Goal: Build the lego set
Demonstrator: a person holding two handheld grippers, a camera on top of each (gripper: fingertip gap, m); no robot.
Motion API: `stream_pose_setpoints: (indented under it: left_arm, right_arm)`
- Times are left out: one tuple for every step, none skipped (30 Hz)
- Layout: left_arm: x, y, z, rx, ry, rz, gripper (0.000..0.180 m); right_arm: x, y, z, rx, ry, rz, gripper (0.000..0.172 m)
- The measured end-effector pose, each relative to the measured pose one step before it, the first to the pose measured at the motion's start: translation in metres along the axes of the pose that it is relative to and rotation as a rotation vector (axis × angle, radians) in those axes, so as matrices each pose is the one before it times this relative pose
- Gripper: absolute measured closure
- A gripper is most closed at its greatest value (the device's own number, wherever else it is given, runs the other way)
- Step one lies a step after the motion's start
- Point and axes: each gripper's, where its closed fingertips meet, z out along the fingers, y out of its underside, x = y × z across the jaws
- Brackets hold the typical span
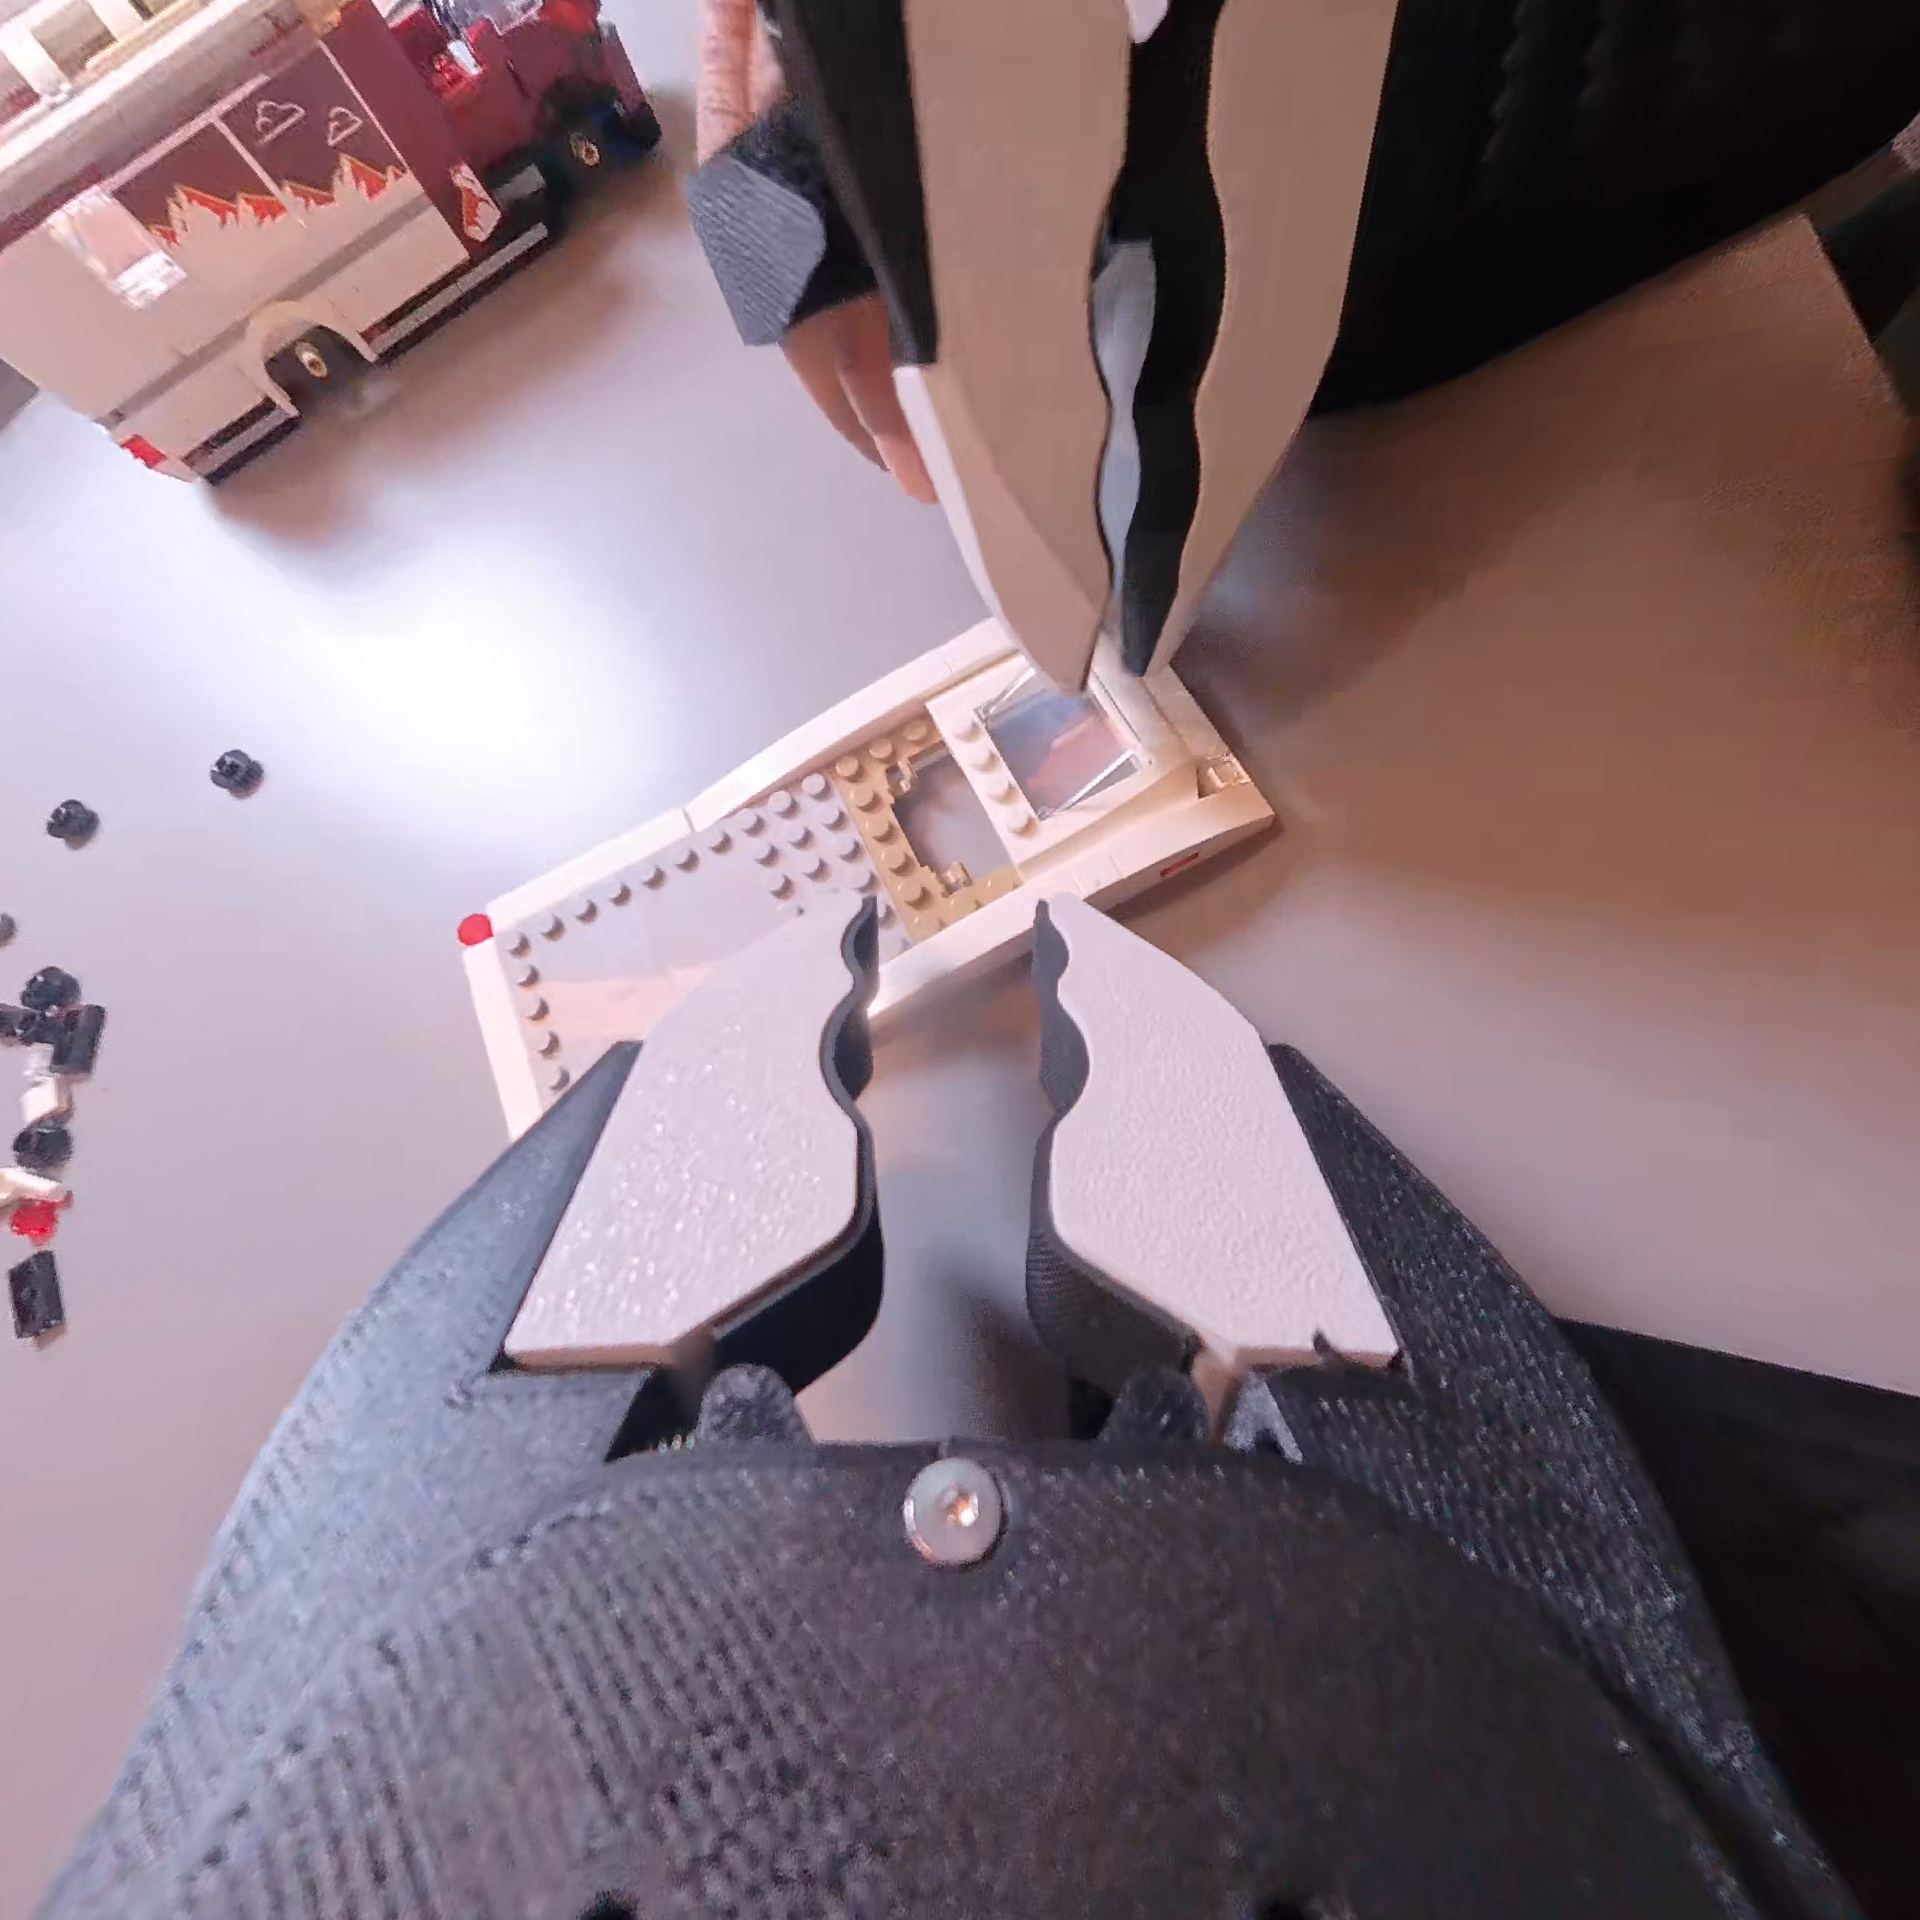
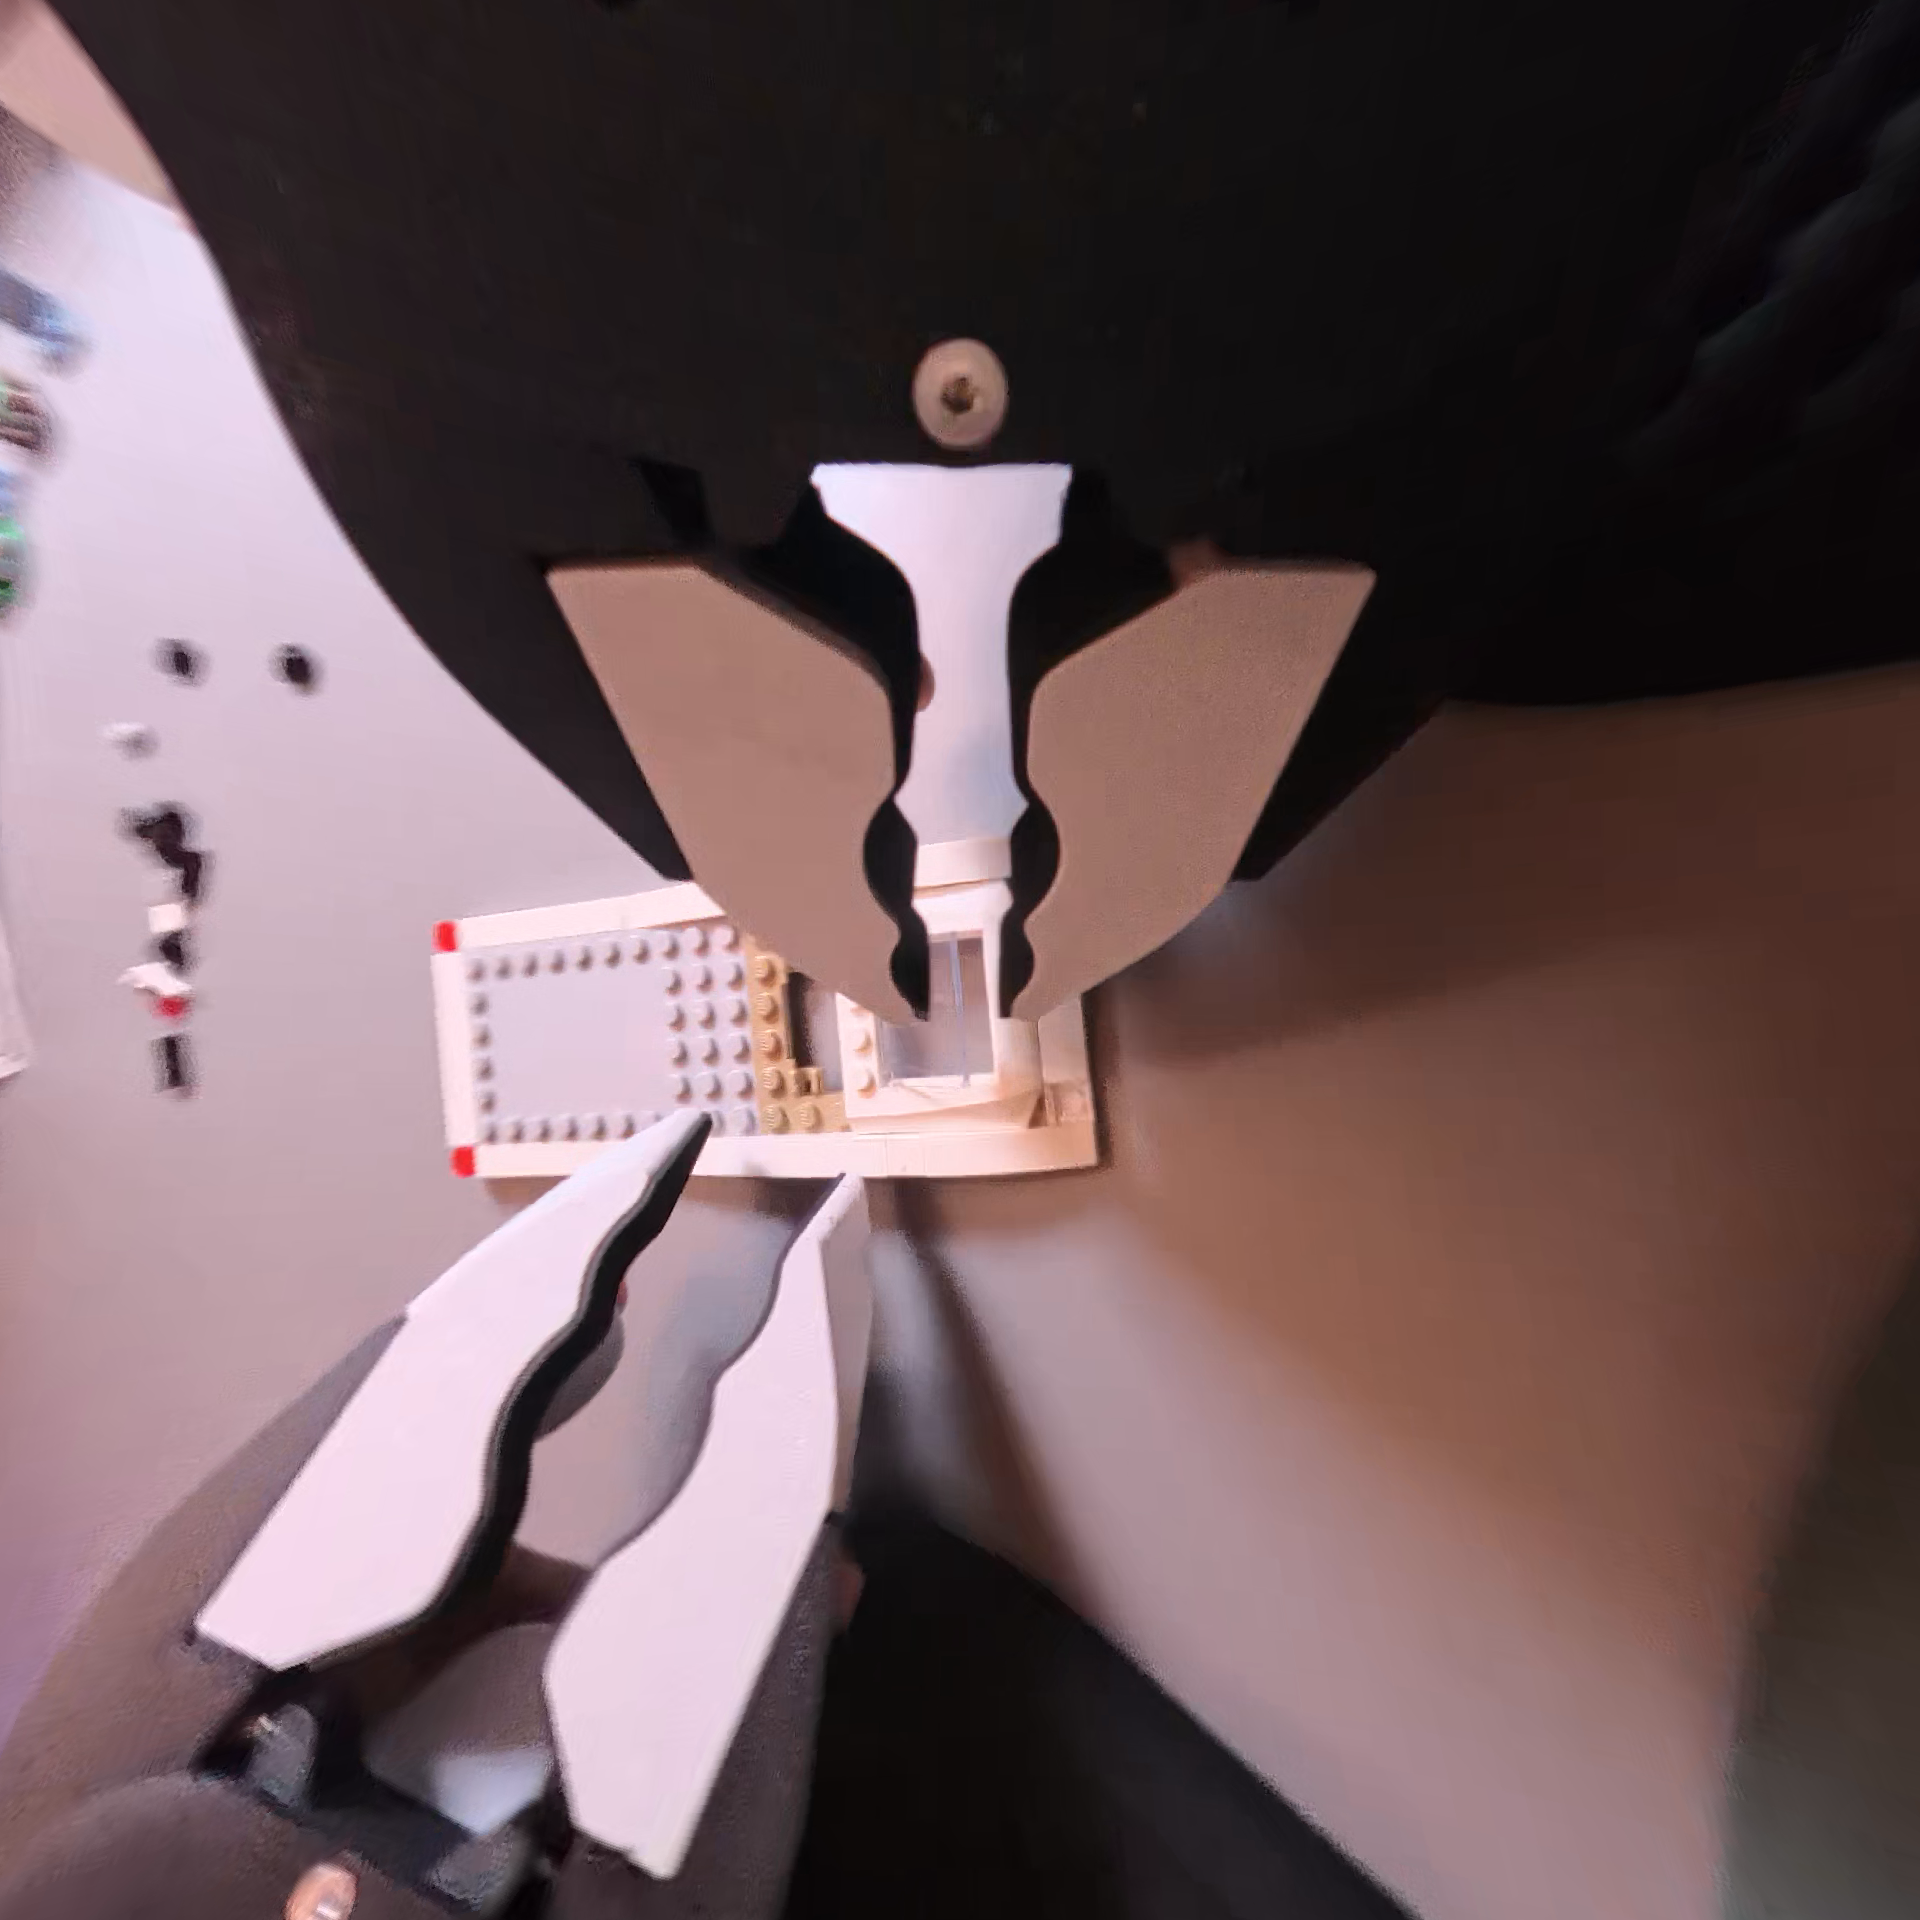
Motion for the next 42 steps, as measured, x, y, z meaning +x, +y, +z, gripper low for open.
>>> stream_pose_setpoints:
  left_arm:
    - [-0.00019, 0.00002, -0.00008, 0.0008, -0.0027, -0.0034, 0.152]
    - [0.00032, 0.00016, 0.00006, -0.0011, -0.0023, -0.0002, 0.153]
    - [0.00041, -0.00010, 0.00000, 0.0005, -0.0024, 0.0019, 0.153]
    - [0.00012, -0.00009, 0.00013, 0.0013, -0.0031, 0.0019, 0.154]
    - [0.00001, -0.00019, 0.00014, 0.0018, -0.0026, -0.0003, 0.154]
    - [-0.00005, -0.00007, 0.00022, 0.0018, -0.0018, -0.0008, 0.154]
    - [-0.00007, -0.00007, 0.00005, 0.0018, -0.0019, -0.0001, 0.154]
    - [-0.00019, -0.00010, 0.00003, 0.0021, -0.0034, 0.0001, 0.154]
    - [-0.00004, 0.00008, -0.00013, 0.0025, -0.0037, 0.0004, 0.154]
    - [-0.00016, 0.00028, -0.00017, 0.0025, -0.0039, -0.0001, 0.154]
    - [-0.00029, 0.00009, -0.00025, 0.0038, -0.0047, 0.0006, 0.155]
    - [-0.00007, 0.00015, -0.00018, 0.0044, -0.0027, -0.0002, 0.155]
    - [0.00024, 0.00016, -0.00009, 0.0041, 0.0003, -0.0029, 0.155]
    - [0.00007, 0.00007, -0.00004, 0.0032, -0.0003, -0.0023, 0.155]
    - [0.00022, 0.00018, -0.00010, 0.0015, 0.0002, 0.0002, 0.156]
    - [0.00049, 0.00131, 0.00024, -0.0060, 0.0016, 0.0025, 0.155]
    - [0.00012, 0.00296, 0.00082, -0.0157, -0.0026, 0.0073, 0.155]
    - [0.00002, 0.00305, 0.00117, -0.0139, -0.0060, 0.0096, 0.155]
    - [0.00020, 0.00088, 0.00056, -0.0005, -0.0061, 0.0073, 0.154]
    - [0.00057, -0.00089, -0.00052, 0.0066, 0.0001, 0.0015, 0.155]
    - [0.00036, -0.00061, -0.00055, 0.0023, 0.0019, -0.0028, 0.155]
    - [-0.00043, -0.00082, -0.00060, 0.0047, -0.0019, -0.0015, 0.155]
    - [-0.00018, -0.00064, -0.00050, 0.0045, -0.0006, -0.0022, 0.155]
    - [-0.00010, -0.00020, -0.00032, 0.0022, 0.0003, -0.0029, 0.155]
    - [-0.00018, -0.00008, -0.00029, 0.0026, -0.0017, -0.0008, 0.155]
    - [-0.00029, -0.00013, -0.00045, 0.0025, -0.0032, 0.0001, 0.155]
    - [-0.00064, 0.00005, -0.00078, 0.0021, -0.0055, 0.0004, 0.155]
    - [-0.00111, -0.00015, -0.00129, 0.0038, -0.0079, 0.0000, 0.155]
    - [-0.00169, -0.00012, -0.00163, 0.0052, -0.0097, -0.0018, 0.155]
    - [-0.00237, -0.00006, -0.00209, 0.0060, -0.0114, -0.0042, 0.155]
    - [-0.00284, 0.00004, -0.00225, 0.0067, -0.0120, -0.0073, 0.155]
    - [-0.00336, 0.00022, -0.00240, 0.0069, -0.0138, -0.0085, 0.155]
    - [-0.00394, 0.00045, -0.00228, 0.0060, -0.0169, -0.0072, 0.155]
    - [-0.00475, 0.00081, -0.00206, 0.0034, -0.0204, -0.0066, 0.155]
    - [-0.00553, 0.00117, -0.00197, 0.0004, -0.0250, -0.0074, 0.155]
    - [-0.00578, 0.00079, -0.00187, 0.0008, -0.0257, -0.0087, 0.155]
    - [-0.00520, 0.00006, -0.00184, 0.0045, -0.0227, -0.0098, 0.155]
    - [-0.00512, -0.00050, -0.00200, 0.0059, -0.0233, -0.0101, 0.155]
    - [-0.00502, -0.00046, -0.00199, 0.0060, -0.0226, -0.0084, 0.155]
    - [-0.00407, -0.00052, -0.00173, 0.0055, -0.0176, -0.0054, 0.155]
    - [-0.00327, -0.00006, -0.00112, 0.0032, -0.0126, -0.0039, 0.156]
    - [-0.00225, 0.00017, -0.00057, 0.0028, -0.0072, -0.0044, 0.156]
  right_arm:
    - [-0.00022, -0.00175, -0.00208, 0.0181, -0.0428, 0.0679, 0.156]
    - [0.00255, -0.00210, -0.00200, 0.0190, -0.0221, 0.0641, 0.156]
    - [0.00227, -0.00187, -0.00137, 0.0175, -0.0208, 0.0565, 0.156]
    - [0.00111, -0.00064, -0.00017, 0.0062, -0.0250, 0.0499, 0.158]
    - [0.00179, 0.00031, 0.00101, -0.0016, -0.0150, 0.0435, 0.161]
    - [0.00235, 0.00133, 0.00187, -0.0079, -0.0051, 0.0331, 0.163]
    - [0.00037, 0.00259, 0.00221, -0.0158, -0.0117, 0.0175, 0.163]
    - [-0.00146, 0.00179, 0.00204, -0.0120, -0.0173, 0.0071, 0.163]
    - [-0.00086, -0.00016, 0.00078, -0.0023, -0.0062, 0.0037, 0.164]
    - [0.00018, -0.00019, 0.00016, -0.0057, 0.0011, -0.0015, 0.163]
    - [0.00024, -0.00086, -0.00026, -0.0032, 0.0024, -0.0042, 0.163]
    - [-0.00047, -0.00074, -0.00026, -0.0010, -0.0007, -0.0064, 0.163]
    - [-0.00040, -0.00014, 0.00011, -0.0043, 0.0000, -0.0056, 0.163]
    - [-0.00004, 0.00002, 0.00022, -0.0039, 0.0025, -0.0055, 0.163]
    - [0.00053, 0.00039, 0.00033, -0.0048, 0.0056, -0.0052, 0.163]
    - [0.00003, 0.00051, 0.00047, -0.0042, 0.0010, -0.0042, 0.163]
    - [-0.00055, -0.00033, 0.00020, 0.0016, -0.0026, -0.0007, 0.165]
    - [-0.00029, 0.00011, 0.00020, -0.0014, -0.0015, -0.0014, 0.165]
    - [-0.00025, 0.00015, 0.00017, -0.0012, -0.0004, -0.0008, 0.166]
    - [-0.00012, 0.00006, 0.00012, -0.0015, 0.0004, -0.0004, 0.166]
    - [0.00006, 0.00016, 0.00017, -0.0019, 0.0015, -0.0009, 0.166]
    - [-0.00009, 0.00008, 0.00035, -0.0018, 0.0021, -0.0013, 0.166]
    - [0.00007, 0.00009, 0.00009, -0.0013, 0.0031, -0.0020, 0.166]
    - [0.00019, 0.00008, -0.00017, -0.0002, 0.0048, -0.0017, 0.166]
    - [0.00033, 0.00012, -0.00032, -0.0004, 0.0065, -0.0012, 0.165]
    - [0.00029, 0.00026, -0.00053, -0.0013, 0.0085, -0.0028, 0.165]
    - [0.00048, -0.00012, -0.00121, 0.0022, 0.0129, -0.0056, 0.164]
    - [0.00003, -0.00058, -0.00202, 0.0085, 0.0114, -0.0051, 0.160]
    - [-0.00092, -0.00113, -0.00300, 0.0145, 0.0050, 0.0022, 0.156]
    - [-0.00027, -0.00093, -0.00319, 0.0156, 0.0071, 0.0114, 0.150]
    - [0.00147, 0.00036, -0.00266, 0.0099, 0.0192, 0.0179, 0.143]
    - [0.00226, 0.00138, -0.00157, 0.0052, 0.0248, 0.0214, 0.135]
    - [0.00359, 0.00134, -0.00012, 0.0046, 0.0360, 0.0294, 0.126]
    - [0.00446, 0.00183, 0.00116, -0.0040, 0.0469, 0.0392, 0.116]
    - [0.00478, 0.00233, 0.00213, -0.0145, 0.0565, 0.0676, 0.107]
    - [0.00596, 0.00225, 0.00284, -0.0196, 0.0692, 0.1117, 0.098]
    - [-0.00049, -0.00004, 0.00281, 0.0033, 0.0378, 0.1062, 0.089]
    - [-0.00407, 0.00045, 0.00246, 0.0118, 0.0302, 0.0656, 0.084]
    - [-0.00304, 0.00329, 0.00290, -0.0064, 0.0483, 0.0174, 0.079]
    - [-0.00345, 0.00314, 0.00303, -0.0088, 0.0470, -0.0059, 0.076]
    - [-0.00559, 0.00185, 0.00353, -0.0084, 0.0202, 0.0117, 0.073]
    - [-0.00550, 0.00127, 0.00334, -0.0094, 0.0027, 0.0197, 0.074]
